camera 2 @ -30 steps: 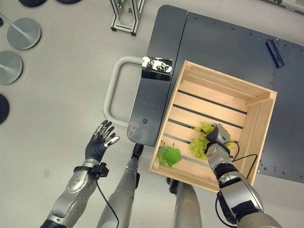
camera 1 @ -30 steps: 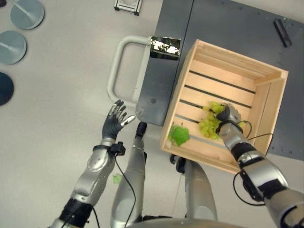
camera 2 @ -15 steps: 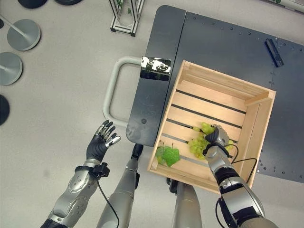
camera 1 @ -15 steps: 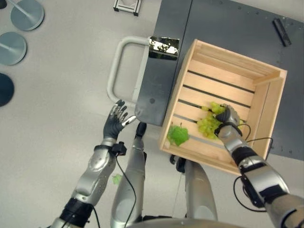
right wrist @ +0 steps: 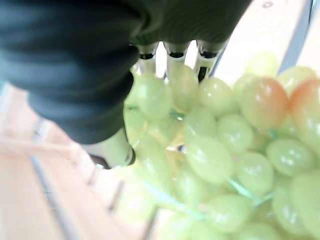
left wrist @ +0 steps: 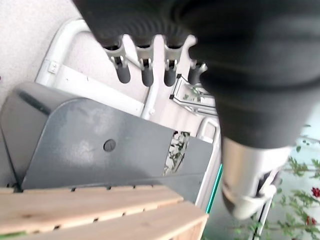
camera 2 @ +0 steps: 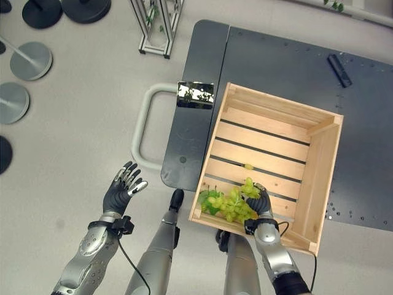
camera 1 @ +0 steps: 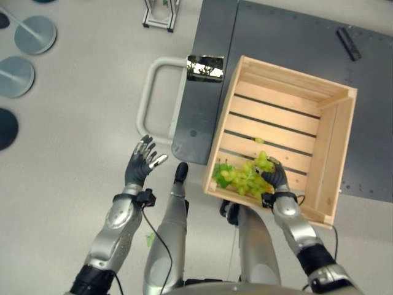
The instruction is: Pick up the fruits from the basket on one side to the basket on the other side
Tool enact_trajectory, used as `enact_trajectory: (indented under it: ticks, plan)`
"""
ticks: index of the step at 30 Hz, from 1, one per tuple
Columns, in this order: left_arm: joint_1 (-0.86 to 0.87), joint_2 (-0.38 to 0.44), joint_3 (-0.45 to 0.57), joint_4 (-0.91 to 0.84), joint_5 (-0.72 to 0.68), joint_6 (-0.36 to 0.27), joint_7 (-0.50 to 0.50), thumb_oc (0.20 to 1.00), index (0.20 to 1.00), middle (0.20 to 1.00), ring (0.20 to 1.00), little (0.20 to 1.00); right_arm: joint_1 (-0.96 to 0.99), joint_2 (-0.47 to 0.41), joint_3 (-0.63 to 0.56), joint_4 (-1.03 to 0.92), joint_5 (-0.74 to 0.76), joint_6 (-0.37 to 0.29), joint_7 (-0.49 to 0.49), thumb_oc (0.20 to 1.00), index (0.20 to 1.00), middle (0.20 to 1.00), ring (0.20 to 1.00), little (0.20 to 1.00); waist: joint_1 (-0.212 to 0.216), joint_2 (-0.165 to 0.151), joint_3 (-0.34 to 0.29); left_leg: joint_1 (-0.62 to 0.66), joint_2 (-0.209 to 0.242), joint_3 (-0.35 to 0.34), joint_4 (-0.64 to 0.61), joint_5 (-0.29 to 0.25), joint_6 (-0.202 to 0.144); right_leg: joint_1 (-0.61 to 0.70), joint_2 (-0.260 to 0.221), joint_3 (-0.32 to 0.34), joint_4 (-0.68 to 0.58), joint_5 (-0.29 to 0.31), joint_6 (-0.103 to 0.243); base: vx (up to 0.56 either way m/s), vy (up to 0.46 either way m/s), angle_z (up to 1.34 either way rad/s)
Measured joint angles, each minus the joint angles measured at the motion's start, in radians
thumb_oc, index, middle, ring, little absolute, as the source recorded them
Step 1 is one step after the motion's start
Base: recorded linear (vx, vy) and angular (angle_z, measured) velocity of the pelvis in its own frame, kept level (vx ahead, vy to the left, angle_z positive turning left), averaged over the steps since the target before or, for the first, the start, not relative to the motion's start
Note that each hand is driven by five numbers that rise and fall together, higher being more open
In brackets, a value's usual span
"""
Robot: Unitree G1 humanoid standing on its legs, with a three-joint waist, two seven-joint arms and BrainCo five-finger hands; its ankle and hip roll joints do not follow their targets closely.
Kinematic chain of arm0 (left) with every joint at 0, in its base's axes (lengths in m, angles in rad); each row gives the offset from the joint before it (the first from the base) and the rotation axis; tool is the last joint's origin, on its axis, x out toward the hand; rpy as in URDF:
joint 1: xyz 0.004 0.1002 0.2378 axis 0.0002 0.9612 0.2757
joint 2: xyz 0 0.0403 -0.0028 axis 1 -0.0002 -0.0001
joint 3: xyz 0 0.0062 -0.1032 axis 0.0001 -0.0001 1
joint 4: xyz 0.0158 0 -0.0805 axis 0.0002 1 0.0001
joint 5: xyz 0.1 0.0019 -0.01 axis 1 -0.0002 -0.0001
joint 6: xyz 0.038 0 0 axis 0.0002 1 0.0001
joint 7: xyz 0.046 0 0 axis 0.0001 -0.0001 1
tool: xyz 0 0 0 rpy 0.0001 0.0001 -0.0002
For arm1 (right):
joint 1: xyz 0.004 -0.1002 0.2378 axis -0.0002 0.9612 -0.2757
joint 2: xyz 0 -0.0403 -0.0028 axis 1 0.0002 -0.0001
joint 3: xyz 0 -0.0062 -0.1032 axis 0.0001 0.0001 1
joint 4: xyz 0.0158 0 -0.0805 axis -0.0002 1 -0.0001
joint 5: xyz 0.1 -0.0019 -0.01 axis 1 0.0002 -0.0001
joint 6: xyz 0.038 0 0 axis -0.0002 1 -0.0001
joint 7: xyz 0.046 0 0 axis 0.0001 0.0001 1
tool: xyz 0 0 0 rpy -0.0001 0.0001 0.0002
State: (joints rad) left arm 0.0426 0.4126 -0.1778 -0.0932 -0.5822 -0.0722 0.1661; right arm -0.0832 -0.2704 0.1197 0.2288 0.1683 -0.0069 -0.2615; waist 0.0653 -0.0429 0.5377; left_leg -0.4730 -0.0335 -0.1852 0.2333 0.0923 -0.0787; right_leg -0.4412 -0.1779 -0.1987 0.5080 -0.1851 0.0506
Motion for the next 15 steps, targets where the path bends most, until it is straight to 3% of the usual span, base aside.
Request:
enact_trajectory:
  ticks: [7, 15]
  plan:
    - [0.005, -0.010, 0.008, 0.029, 0.016, 0.019, -0.061, 1.000, 1.000, 1.000, 1.000, 1.000, 0.032, -0.023, -0.078, -0.094, 0.102, -0.028, 0.096, 0.200, 0.200, 0.200, 0.200, 0.200, -0.023, 0.001, 0.000, 0.159, 0.004, 0.027, -0.027, -0.012, 0.012, 0.162, -0.002, 0.012, -0.049, 0.001, 0.015, 0.06, 0.023, -0.04]
    - [-0.009, -0.021, 0.012, 0.038, 0.059, 0.032, -0.097, 1.000, 1.000, 1.000, 1.000, 1.000, 0.017, -0.018, -0.120, -0.150, 0.158, -0.028, 0.135, 0.200, 0.200, 0.200, 0.200, 0.200, -0.025, 0.005, -0.004, 0.232, 0.006, 0.042, -0.053, -0.016, 0.020, 0.228, -0.008, 0.024, -0.073, 0.003, 0.022, 0.07, 0.014, -0.04]
